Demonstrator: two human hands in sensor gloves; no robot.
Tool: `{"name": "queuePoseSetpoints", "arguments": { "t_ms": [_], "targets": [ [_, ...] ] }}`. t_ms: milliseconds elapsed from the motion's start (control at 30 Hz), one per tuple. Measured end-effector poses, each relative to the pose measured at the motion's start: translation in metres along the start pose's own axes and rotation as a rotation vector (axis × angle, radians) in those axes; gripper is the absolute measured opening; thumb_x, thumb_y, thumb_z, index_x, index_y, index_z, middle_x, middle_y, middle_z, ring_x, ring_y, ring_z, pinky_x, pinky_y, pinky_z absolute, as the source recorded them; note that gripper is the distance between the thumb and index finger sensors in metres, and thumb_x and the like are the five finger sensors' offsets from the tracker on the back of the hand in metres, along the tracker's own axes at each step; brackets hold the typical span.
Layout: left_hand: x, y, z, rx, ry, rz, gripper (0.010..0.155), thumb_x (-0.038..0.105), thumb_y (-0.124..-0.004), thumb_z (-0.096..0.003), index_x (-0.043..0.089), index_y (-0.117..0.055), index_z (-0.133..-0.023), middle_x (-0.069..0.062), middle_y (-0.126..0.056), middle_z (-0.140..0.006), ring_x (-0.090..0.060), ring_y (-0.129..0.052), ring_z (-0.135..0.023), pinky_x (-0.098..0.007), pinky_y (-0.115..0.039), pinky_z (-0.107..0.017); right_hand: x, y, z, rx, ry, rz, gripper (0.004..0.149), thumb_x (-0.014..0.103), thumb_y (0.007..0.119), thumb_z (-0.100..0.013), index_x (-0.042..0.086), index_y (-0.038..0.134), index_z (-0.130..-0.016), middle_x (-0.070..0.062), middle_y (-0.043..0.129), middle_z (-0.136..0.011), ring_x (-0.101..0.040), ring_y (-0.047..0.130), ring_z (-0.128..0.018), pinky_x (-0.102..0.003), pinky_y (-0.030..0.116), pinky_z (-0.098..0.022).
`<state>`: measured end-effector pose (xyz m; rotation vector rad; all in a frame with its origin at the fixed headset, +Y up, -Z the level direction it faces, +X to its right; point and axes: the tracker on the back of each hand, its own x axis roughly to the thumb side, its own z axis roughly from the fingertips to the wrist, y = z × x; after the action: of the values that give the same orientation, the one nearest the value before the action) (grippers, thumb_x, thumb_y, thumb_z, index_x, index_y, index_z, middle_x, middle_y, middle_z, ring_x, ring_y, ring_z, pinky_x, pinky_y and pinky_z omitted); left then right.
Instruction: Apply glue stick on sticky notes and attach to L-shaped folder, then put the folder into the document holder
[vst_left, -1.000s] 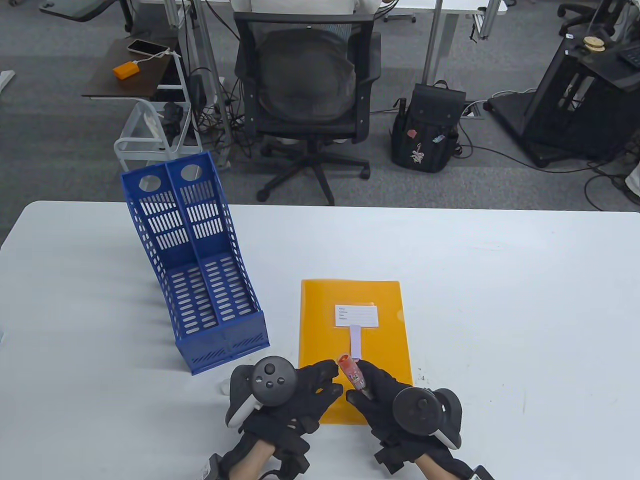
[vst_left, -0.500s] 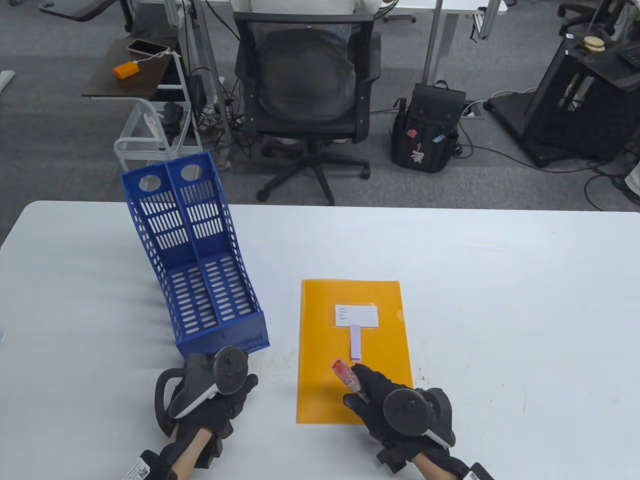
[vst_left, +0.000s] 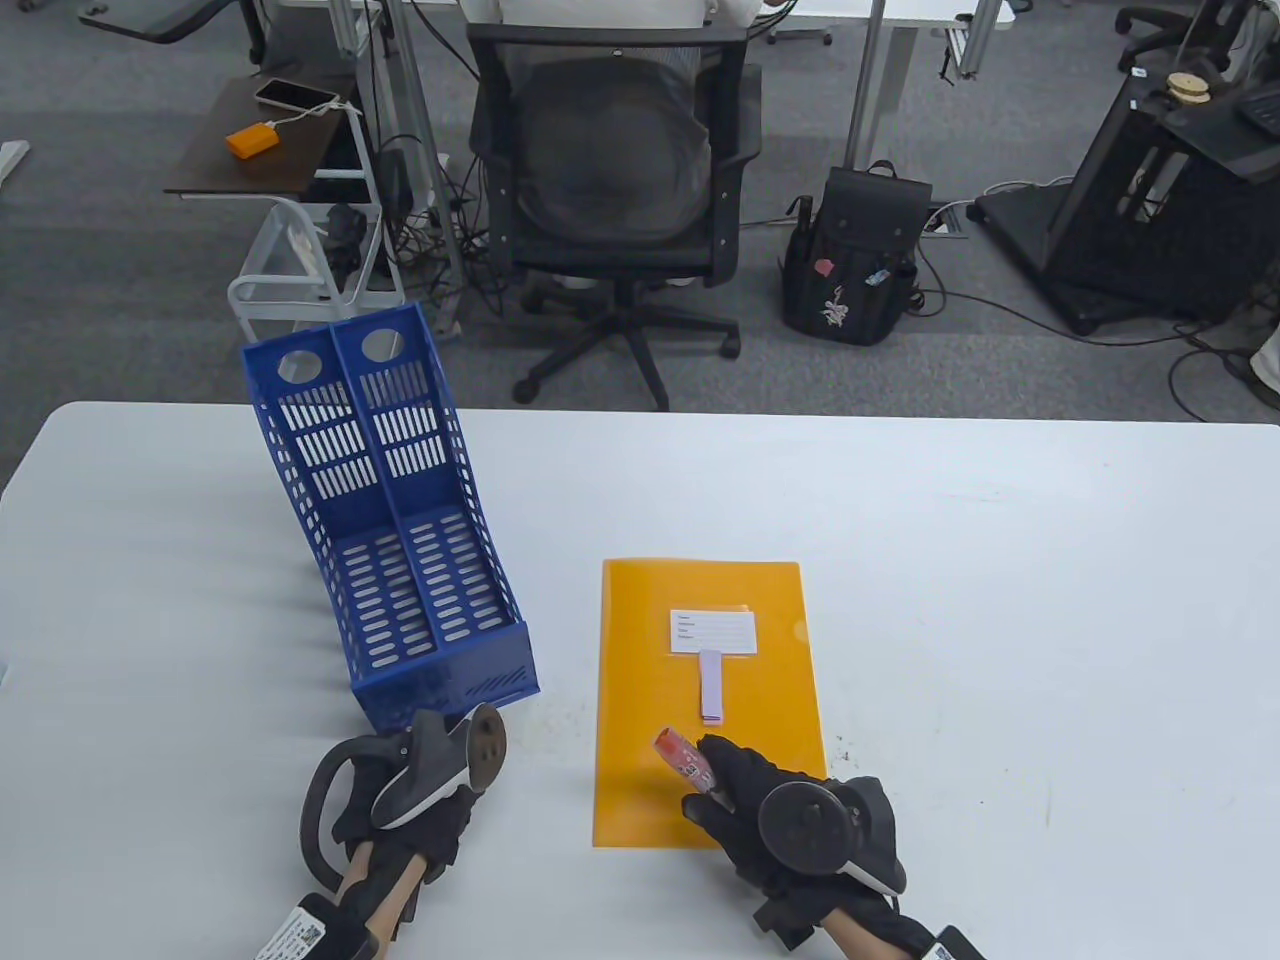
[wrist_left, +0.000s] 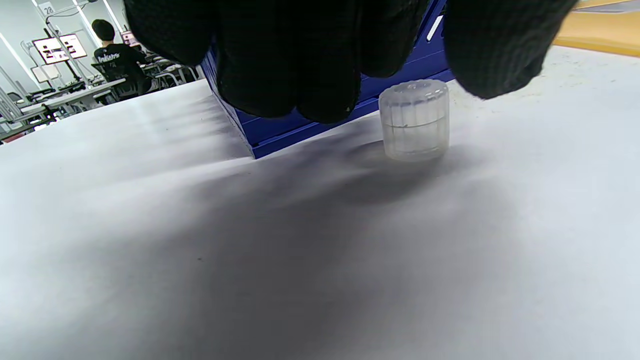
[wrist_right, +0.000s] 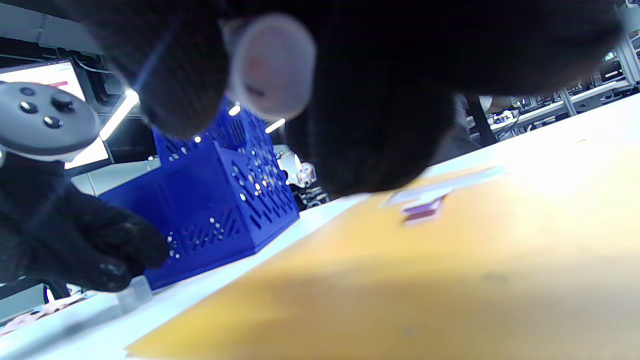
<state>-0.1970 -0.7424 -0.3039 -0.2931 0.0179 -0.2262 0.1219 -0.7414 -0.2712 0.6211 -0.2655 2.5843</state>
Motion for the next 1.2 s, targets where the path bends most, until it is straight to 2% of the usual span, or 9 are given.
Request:
{"name": "queuePoseSetpoints", "arguments": {
  "t_ms": [533, 700, 800, 967, 1100, 1200],
  "targets": [
    [-0.003, -0.012, -0.007, -0.052, 0.004, 0.030, 0.065, 0.051, -0.082, -0.0456, 0.027, -0.065, -0.103, -0.005, -0.088, -0.094, -0.030, -0.088, -0.083, -0.058, -0.066, -0.066, 0.003, 0.002, 0.000, 0.030, -0.012, 0.010, 0.065, 0.043, 0.086, -0.044, -0.002, 0.078, -0.089, -0.020, 0.096, -0.069, -0.027, 0.103, -0.031, -0.038, 0.088, -0.017],
    [-0.002, -0.011, -0.007, -0.038, -0.003, 0.052, 0.060, 0.049, -0.081, -0.0462, 0.028, -0.068, -0.101, -0.004, -0.089, -0.092, -0.029, -0.089, -0.081, -0.058, -0.067, -0.066, 0.003, 0.003, 0.000, 0.040, -0.013, 0.015, 0.065, 0.043, 0.086, -0.044, -0.002, 0.078, -0.089, -0.020, 0.096, -0.069, -0.027, 0.103, -0.031, -0.038, 0.088, -0.017],
    [-0.001, -0.007, -0.006, -0.015, -0.021, 0.085, 0.059, 0.049, -0.080, -0.0462, 0.024, -0.070, -0.099, -0.003, -0.089, -0.090, -0.028, -0.090, -0.080, -0.057, -0.067, -0.066, 0.004, 0.003, 0.000, 0.042, -0.012, 0.017, 0.065, 0.043, 0.086, -0.043, -0.002, 0.078, -0.089, -0.020, 0.096, -0.069, -0.027, 0.103, -0.031, -0.038, 0.088, -0.017],
    [0.009, 0.015, 0.002, 0.071, -0.113, 0.307, 0.059, 0.049, -0.072, -0.0483, 0.018, -0.067, -0.099, -0.006, -0.086, -0.089, -0.028, -0.089, -0.078, -0.057, -0.068, -0.065, 0.003, 0.003, -0.001, 0.034, -0.004, 0.020, 0.063, 0.043, 0.086, -0.044, 0.001, 0.079, -0.090, -0.020, 0.095, -0.071, -0.027, 0.103, -0.033, -0.039, 0.088, -0.018],
    [0.024, 0.033, 0.007, 0.161, -0.210, 0.523, 0.060, 0.051, -0.065, -0.0492, 0.017, -0.069, -0.098, -0.007, -0.088, -0.085, -0.027, -0.090, -0.074, -0.056, -0.069, -0.063, 0.004, 0.001, 0.000, 0.025, 0.004, 0.043, 0.062, 0.046, 0.085, -0.043, 0.009, 0.081, -0.092, -0.022, 0.083, -0.084, -0.028, 0.100, -0.044, -0.040, 0.087, -0.023],
    [0.037, 0.039, 0.007, 0.162, -0.286, 0.703, 0.060, 0.049, -0.061, -0.0499, 0.014, -0.069, -0.098, -0.008, -0.089, -0.082, -0.027, -0.091, -0.072, -0.056, -0.069, -0.062, 0.005, -0.002, -0.001, 0.004, -0.005, 0.029, 0.061, 0.046, 0.084, -0.043, 0.012, 0.080, -0.094, -0.021, 0.082, -0.084, -0.029, 0.099, -0.045, -0.040, 0.087, -0.023]
  ]
}}
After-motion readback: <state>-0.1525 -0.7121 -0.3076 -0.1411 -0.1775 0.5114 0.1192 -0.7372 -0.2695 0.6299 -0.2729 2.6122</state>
